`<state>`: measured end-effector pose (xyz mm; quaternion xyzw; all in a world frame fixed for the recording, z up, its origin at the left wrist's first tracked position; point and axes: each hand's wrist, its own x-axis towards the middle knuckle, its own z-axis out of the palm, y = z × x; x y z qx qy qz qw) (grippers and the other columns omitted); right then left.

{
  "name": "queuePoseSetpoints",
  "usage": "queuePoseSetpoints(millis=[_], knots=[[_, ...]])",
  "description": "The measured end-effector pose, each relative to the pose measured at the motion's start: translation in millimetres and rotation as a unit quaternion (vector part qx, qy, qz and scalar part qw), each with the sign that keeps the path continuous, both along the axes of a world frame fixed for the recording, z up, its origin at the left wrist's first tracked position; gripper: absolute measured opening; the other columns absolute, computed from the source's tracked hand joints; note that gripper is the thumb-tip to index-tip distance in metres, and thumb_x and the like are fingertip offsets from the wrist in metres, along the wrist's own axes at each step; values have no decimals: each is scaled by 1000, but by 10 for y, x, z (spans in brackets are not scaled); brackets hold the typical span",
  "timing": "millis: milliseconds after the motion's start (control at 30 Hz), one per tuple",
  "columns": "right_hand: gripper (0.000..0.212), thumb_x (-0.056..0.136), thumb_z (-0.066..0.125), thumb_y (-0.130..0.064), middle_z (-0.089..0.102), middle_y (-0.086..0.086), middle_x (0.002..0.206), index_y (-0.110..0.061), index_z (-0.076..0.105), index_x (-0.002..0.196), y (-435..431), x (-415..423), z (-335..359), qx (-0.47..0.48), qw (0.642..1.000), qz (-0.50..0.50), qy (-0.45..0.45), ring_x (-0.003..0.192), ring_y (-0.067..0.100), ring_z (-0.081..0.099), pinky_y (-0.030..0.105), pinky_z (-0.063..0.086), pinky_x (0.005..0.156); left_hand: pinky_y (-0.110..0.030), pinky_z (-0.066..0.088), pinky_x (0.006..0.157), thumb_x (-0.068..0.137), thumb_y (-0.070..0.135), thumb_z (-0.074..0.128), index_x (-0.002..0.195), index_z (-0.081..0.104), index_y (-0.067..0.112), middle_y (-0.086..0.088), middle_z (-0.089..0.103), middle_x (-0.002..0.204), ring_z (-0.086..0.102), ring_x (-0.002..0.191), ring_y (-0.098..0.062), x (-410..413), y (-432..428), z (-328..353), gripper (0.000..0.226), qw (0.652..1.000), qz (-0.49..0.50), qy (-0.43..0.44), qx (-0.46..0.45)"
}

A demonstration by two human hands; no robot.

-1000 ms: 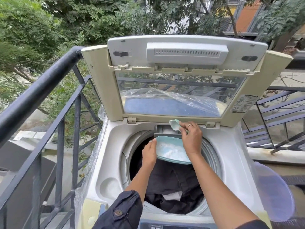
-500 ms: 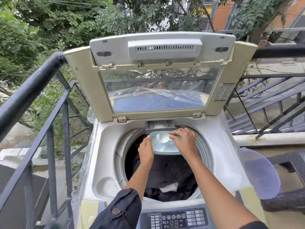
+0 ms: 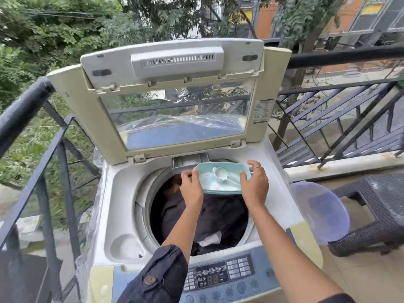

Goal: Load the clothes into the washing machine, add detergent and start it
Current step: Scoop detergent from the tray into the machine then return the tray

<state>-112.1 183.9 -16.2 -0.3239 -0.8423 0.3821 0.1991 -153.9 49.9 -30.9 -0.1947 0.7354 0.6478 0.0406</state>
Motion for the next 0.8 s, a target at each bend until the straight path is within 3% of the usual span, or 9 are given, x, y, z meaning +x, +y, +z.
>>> queuePoseSetpoints(millis=[167,300,433,600,733,800], knots=[[18,83,60,-12,70,12,100,-6,68,98,372,143,105,-69,995,-67,-2,97,32,62,33,46,81,-27,33,79,97,31,47,92,51,9,2,56,88,49,87,-17,100,281,116,23,1000,-5,11,12],[22,81,66,-16,73,13,97,-6,71,99,763,352,211,-112,990,-82,-7,95,30,65,29,46,80,-28,35,78,95,35,50,85,50,9,5,53,81,48,82,-15,253,625,175,28,1000,-7,5,20],[21,79,68,-16,74,12,95,-6,72,97,1250,640,261,-137,985,-108,0,92,26,66,20,34,66,-31,37,77,93,37,52,83,51,8,7,50,76,48,80,-16,484,1118,231,30,1000,-15,10,0],[21,77,71,-19,74,13,94,-6,72,94,1870,1003,277,-155,979,-128,0,94,30,65,30,45,81,-33,37,67,91,36,55,69,49,12,2,51,70,49,76,-19,756,1779,272,33,1000,-12,10,8],[22,75,74,-20,74,12,91,-6,69,91,2357,1254,249,-175,974,-146,5,90,27,66,30,46,80,-36,42,77,90,40,56,66,53,14,1,54,71,52,79,-22,918,2266,175,36,999,-39,13,1],[20,75,74,-21,74,10,89,-7,68,88,2575,1388,234,-178,971,-158,8,86,26,66,30,46,77,-36,41,74,89,43,56,66,51,13,-1,54,71,52,78,-23,991,2495,132,38,998,-57,19,-1]])
